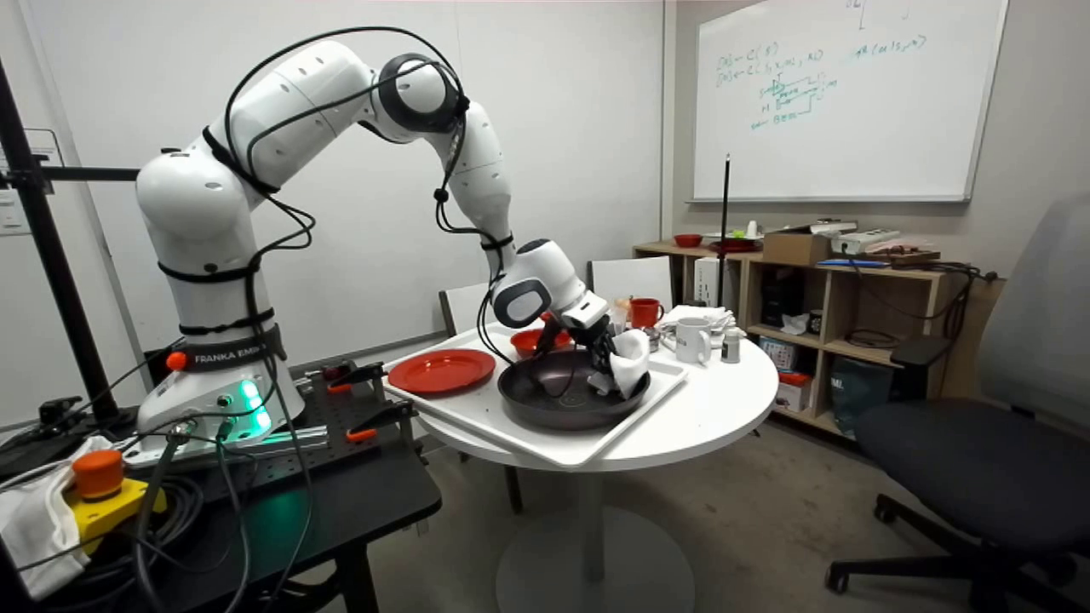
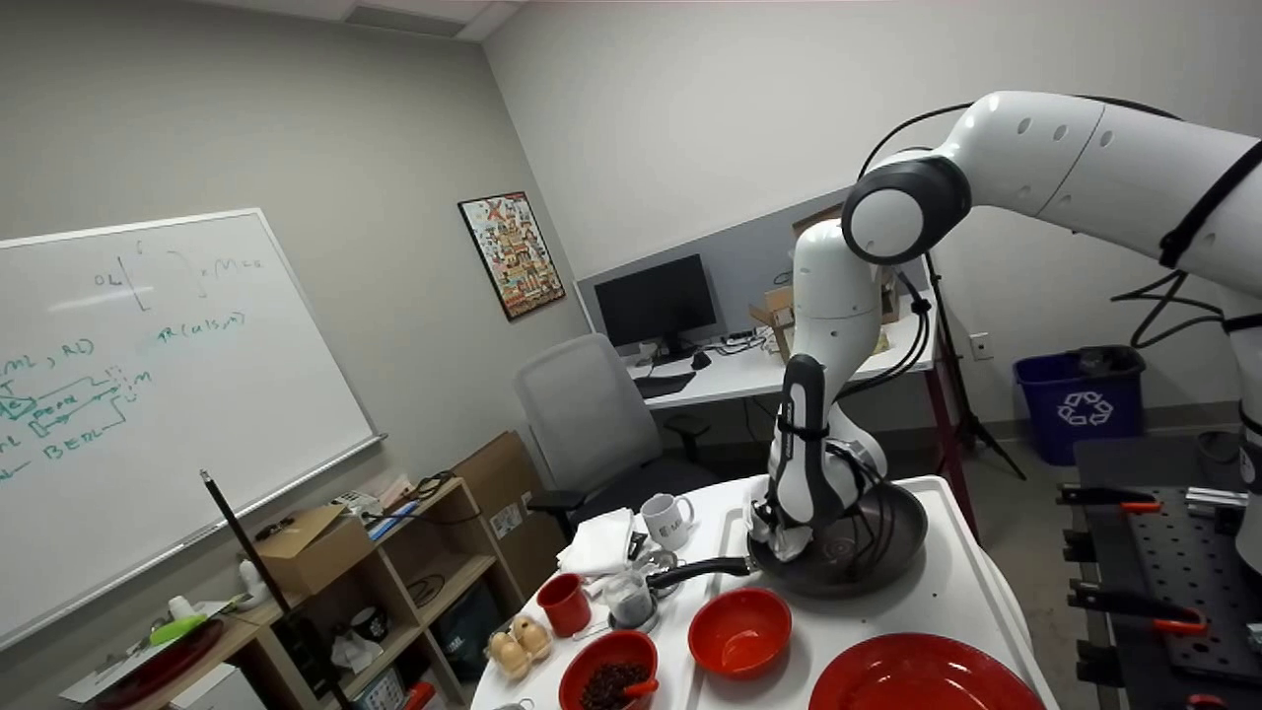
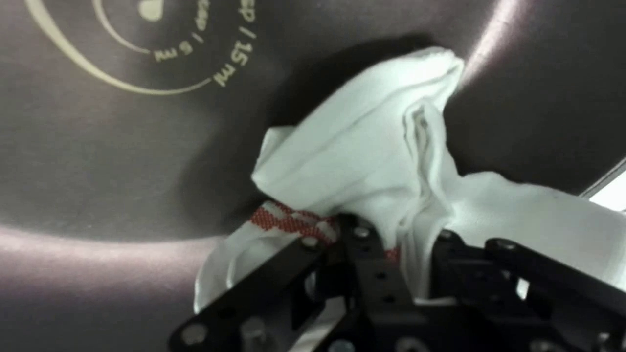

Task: Pick up the white towel on the left and use it to wipe the black pan, set the towel back on the table

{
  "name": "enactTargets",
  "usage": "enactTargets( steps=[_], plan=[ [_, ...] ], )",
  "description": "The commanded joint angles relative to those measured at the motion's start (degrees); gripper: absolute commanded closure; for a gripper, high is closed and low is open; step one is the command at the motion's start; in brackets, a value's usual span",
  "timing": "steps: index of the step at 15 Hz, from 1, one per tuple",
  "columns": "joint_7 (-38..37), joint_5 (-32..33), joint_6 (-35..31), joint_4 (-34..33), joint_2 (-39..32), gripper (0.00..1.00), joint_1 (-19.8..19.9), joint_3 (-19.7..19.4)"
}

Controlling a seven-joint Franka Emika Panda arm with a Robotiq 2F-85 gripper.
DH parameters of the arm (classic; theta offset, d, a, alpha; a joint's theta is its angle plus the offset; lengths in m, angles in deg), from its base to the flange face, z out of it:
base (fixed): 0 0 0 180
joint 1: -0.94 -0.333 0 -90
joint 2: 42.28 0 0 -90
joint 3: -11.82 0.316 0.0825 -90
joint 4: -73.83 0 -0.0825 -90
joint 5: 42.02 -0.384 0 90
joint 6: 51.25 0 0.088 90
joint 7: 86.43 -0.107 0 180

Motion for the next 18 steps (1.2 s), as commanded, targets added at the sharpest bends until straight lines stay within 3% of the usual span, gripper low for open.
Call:
enactTargets(
  steps=[1,9,13,18],
  plan=[
    [1.53,-1.79,-0.52,-3.75,-0.03,0.96,0.68,1.16],
    [0.99,-2.44,0.42,-9.36,2.36,0.96,3.38,2.44],
    [1.23,-0.60,0.43,-9.46,4.15,0.96,7.97,6.29],
    [1.72,7.83,0.47,0.50,11.37,0.96,15.60,13.87]
  ],
)
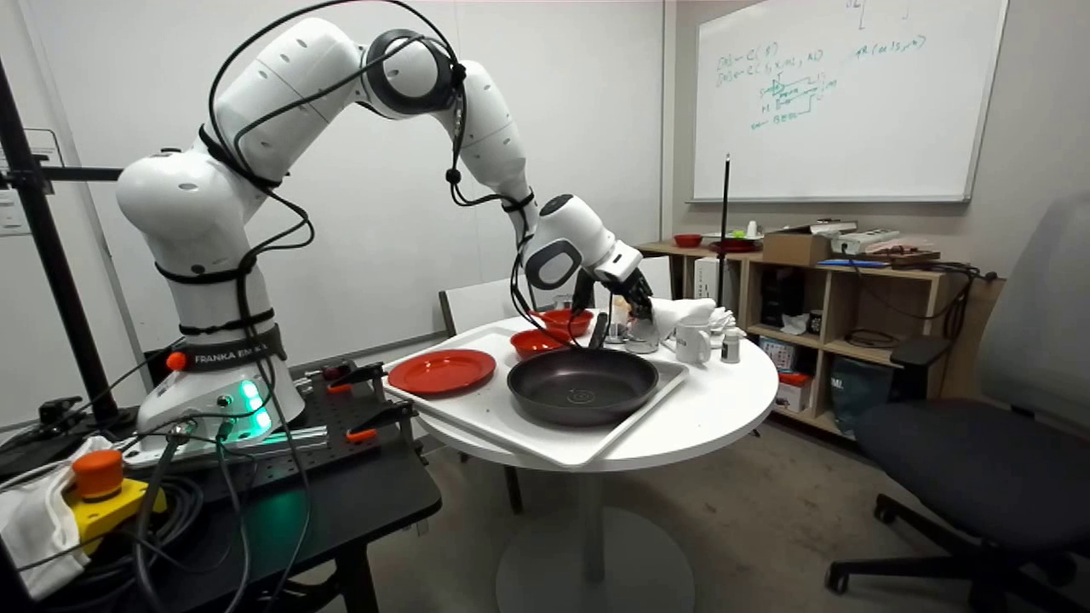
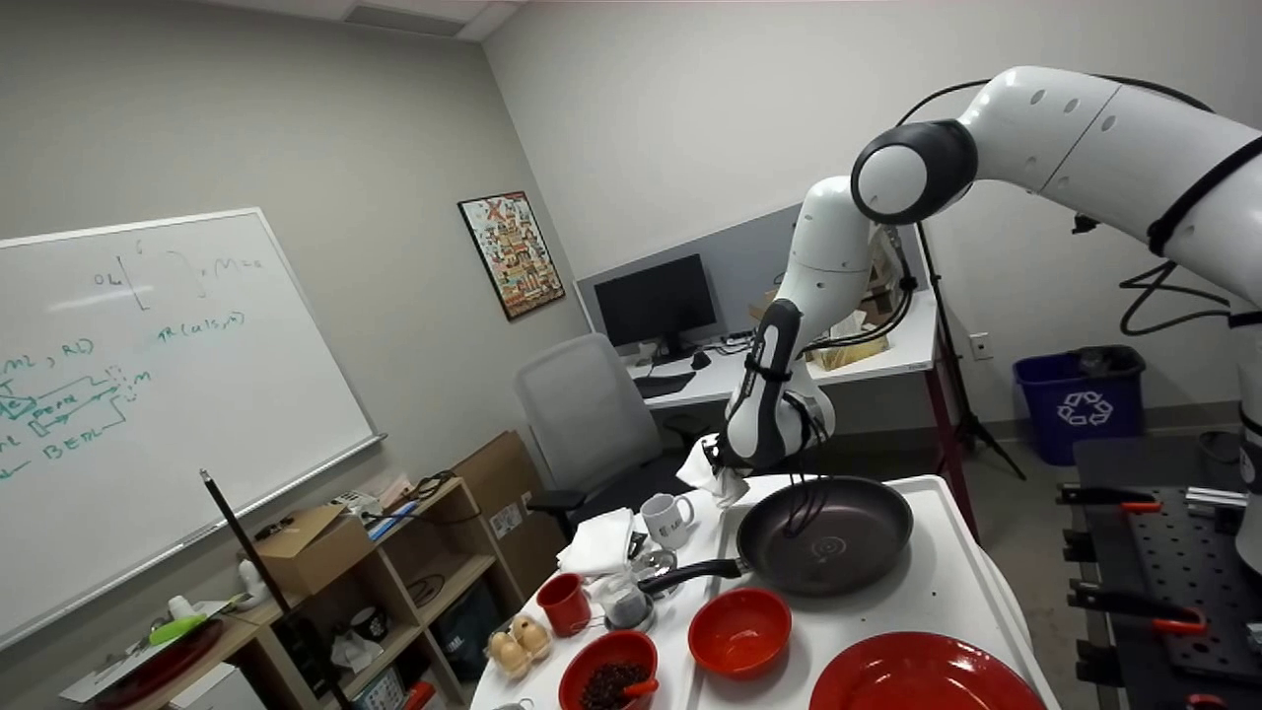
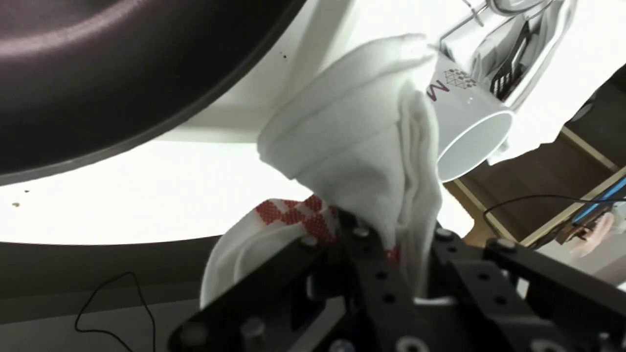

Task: Pick up the white towel on the left and use it to wipe the black pan, set the towel back on the table

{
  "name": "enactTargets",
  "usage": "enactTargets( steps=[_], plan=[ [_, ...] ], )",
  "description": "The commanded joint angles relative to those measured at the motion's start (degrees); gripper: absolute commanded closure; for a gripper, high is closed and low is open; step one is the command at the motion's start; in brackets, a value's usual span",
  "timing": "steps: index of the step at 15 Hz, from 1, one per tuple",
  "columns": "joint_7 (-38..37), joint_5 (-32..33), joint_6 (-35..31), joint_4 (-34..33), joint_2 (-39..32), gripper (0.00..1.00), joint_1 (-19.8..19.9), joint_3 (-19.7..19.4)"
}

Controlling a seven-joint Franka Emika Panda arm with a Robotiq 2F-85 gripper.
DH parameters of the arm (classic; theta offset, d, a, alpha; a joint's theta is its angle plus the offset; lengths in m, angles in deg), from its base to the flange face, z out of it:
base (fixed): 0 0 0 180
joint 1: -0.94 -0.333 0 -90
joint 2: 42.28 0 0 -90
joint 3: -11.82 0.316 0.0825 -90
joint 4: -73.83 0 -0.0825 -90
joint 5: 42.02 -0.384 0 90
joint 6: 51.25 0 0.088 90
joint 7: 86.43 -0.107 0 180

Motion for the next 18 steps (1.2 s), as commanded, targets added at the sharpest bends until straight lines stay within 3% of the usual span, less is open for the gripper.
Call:
enactTargets(
  steps=[1,5,9,14,18],
  plan=[
    [0.33,6.69,0.00,11.06,7.59,0.96,6.11,5.68],
    [2.62,5.10,0.36,24.30,13.66,0.96,7.17,5.87],
    [3.95,4.72,8.26,35.63,20.89,0.96,6.41,3.33],
    [6.45,3.56,17.06,39.64,24.85,0.96,-1.74,-6.77],
    [7.33,6.35,21.46,40.75,25.41,0.96,-10.80,-14.32]
  ],
)
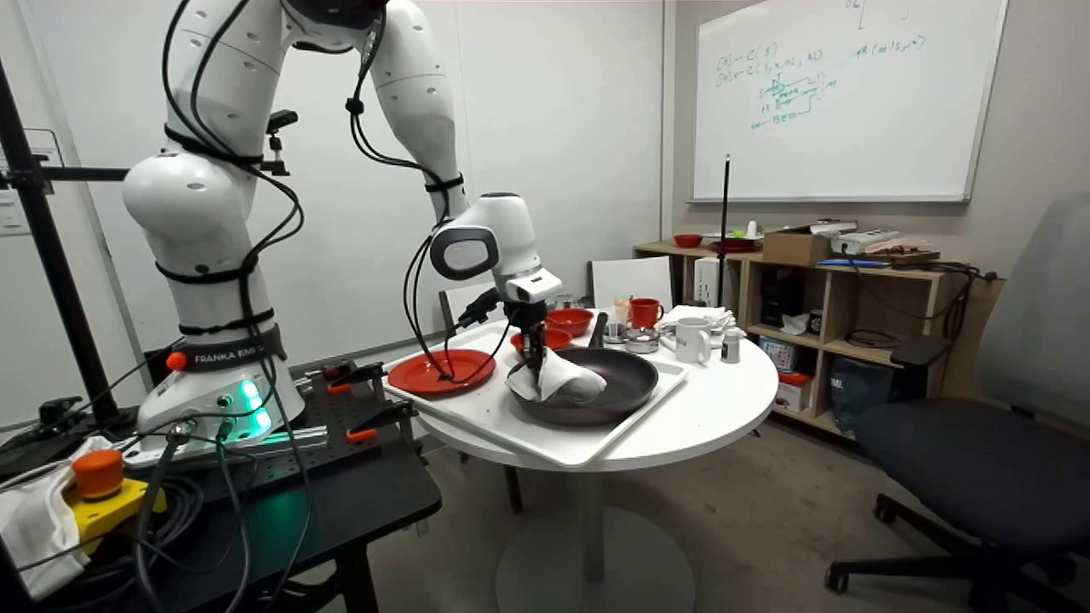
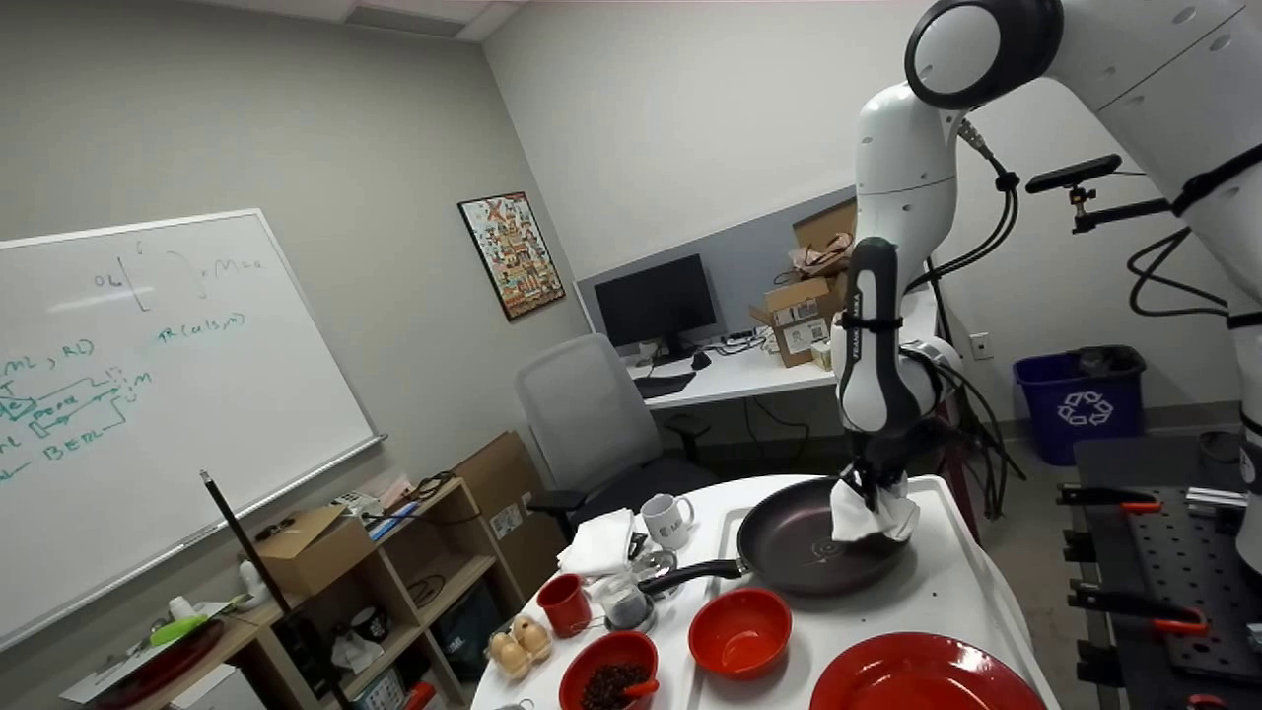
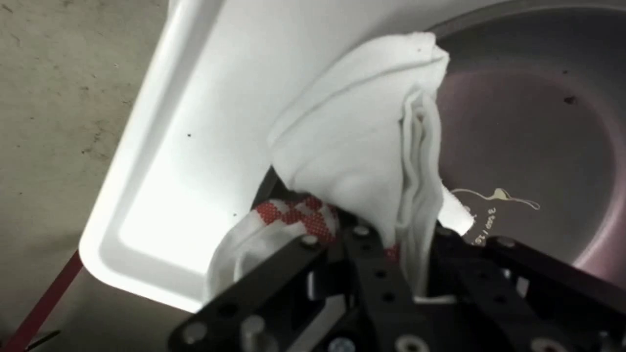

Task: Pick up the white towel on the left and use it to wipe the black pan, set the towel back on the table

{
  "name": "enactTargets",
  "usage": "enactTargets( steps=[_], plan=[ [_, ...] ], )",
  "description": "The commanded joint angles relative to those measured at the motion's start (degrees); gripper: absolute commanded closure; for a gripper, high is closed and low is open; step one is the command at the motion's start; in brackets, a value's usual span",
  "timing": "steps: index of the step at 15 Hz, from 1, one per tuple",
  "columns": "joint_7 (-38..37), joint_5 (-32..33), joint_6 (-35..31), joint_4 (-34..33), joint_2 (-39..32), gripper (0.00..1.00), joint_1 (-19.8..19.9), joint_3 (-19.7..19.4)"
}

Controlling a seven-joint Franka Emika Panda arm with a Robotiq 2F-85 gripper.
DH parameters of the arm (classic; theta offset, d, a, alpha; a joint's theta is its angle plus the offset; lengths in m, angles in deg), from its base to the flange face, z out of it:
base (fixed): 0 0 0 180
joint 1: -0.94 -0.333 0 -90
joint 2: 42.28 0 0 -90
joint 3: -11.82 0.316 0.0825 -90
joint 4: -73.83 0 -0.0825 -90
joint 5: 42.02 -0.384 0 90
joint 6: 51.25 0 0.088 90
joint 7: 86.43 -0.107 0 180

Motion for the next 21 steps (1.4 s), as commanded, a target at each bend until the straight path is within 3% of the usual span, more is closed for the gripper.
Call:
enactTargets(
  steps=[1,8,12,17,21],
  plan=[
    [0.81,2.36,2.89,2.45,2.50,0.96,-9.08,-6.30],
    [0.47,4.70,-4.35,7.45,7.64,0.96,-28.38,-13.85],
    [0.89,4.30,-4.91,6.76,9.11,0.96,-39.88,-18.97],
    [0.70,4.39,-1.50,2.71,9.88,0.96,-47.32,-20.10],
    [-1.04,4.60,7.91,-4.84,8.10,0.96,-51.54,-20.82]
  ],
)
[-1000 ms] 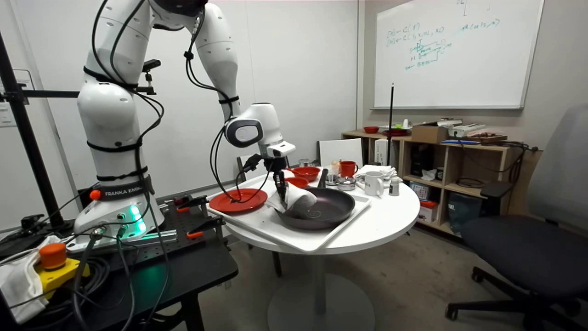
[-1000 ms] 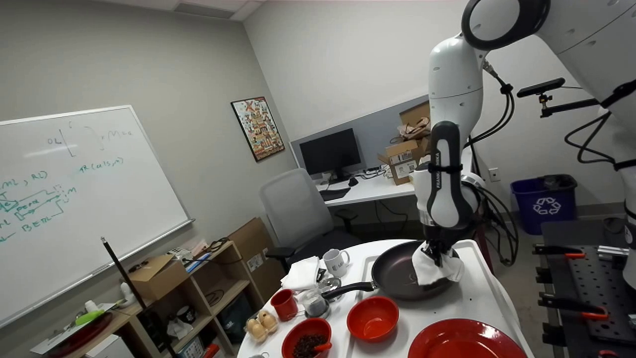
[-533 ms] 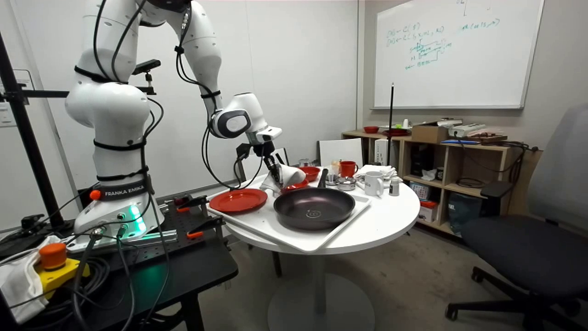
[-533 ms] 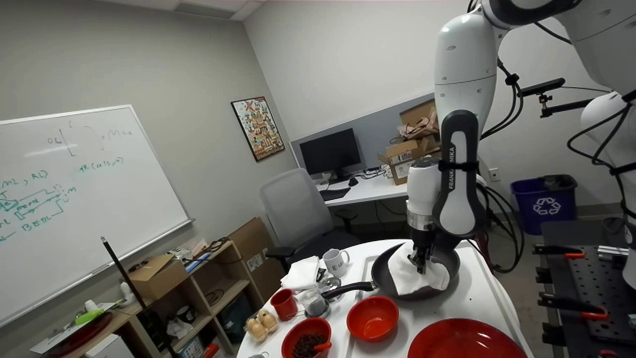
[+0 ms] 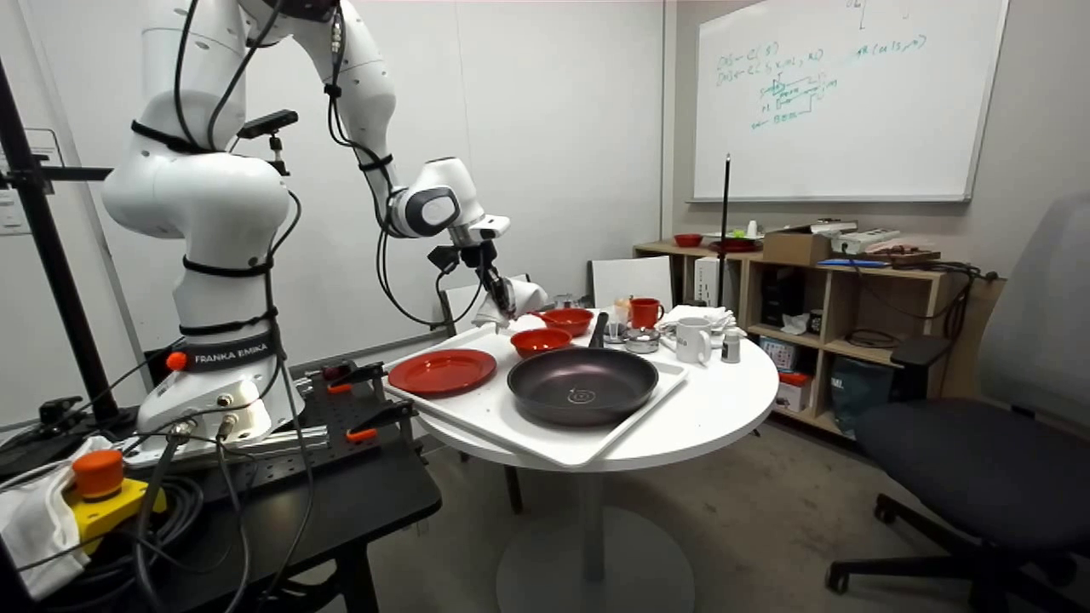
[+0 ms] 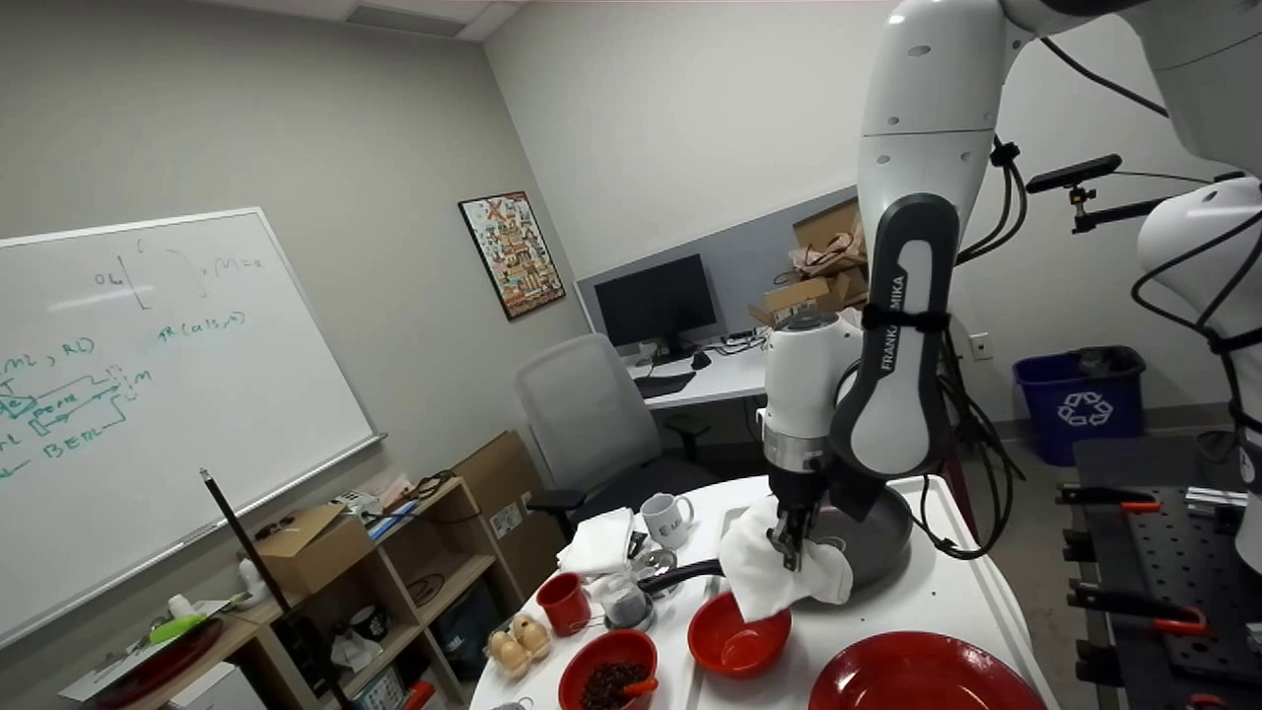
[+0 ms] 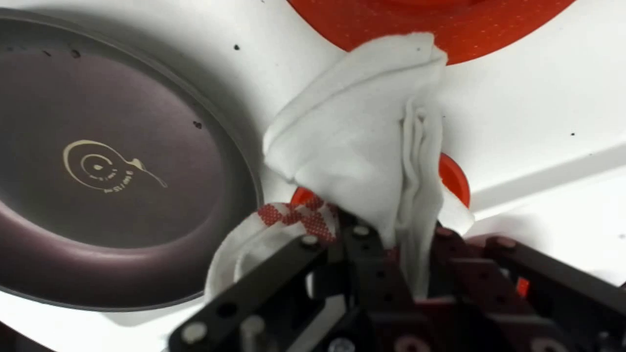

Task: Pick up the white towel on the left and use it to wipe the black pan, set the towel back on the table

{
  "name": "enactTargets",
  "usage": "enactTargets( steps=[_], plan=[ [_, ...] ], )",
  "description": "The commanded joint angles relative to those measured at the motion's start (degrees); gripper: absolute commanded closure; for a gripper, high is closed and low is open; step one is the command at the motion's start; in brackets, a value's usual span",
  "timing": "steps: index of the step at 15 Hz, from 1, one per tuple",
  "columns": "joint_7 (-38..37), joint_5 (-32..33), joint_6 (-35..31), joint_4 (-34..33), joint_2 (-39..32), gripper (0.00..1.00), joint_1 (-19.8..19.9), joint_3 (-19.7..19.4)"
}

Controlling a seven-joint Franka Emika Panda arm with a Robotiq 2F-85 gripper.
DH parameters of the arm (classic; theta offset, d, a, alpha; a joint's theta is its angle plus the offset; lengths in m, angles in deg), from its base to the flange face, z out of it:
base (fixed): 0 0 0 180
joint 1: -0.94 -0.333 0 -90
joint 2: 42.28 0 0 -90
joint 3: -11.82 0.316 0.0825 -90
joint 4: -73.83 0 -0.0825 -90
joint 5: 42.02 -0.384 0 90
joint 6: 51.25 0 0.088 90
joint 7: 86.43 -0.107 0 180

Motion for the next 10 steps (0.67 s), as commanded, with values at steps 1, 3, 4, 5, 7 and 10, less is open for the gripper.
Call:
enactTargets(
  steps=[1,3,4,5,7,10],
  plan=[
    [-1.95,1.28,9.77,-7.37,-1.44,0.96,-3.40,-1.44],
    [-2.26,0.31,15.74,-12.20,-3.25,0.96,-3.31,-0.01],
    [-2.09,-0.15,18.49,-14.36,-4.11,0.96,-3.15,0.56],
    [-5.43,4.26,20.62,-16.53,-4.77,0.96,3.30,6.75],
    [-6.66,5.19,24.59,-20.71,-7.13,0.96,6.55,10.88],
    [-8.69,7.51,29.31,-26.50,-11.50,0.96,11.16,16.17]
  ],
)
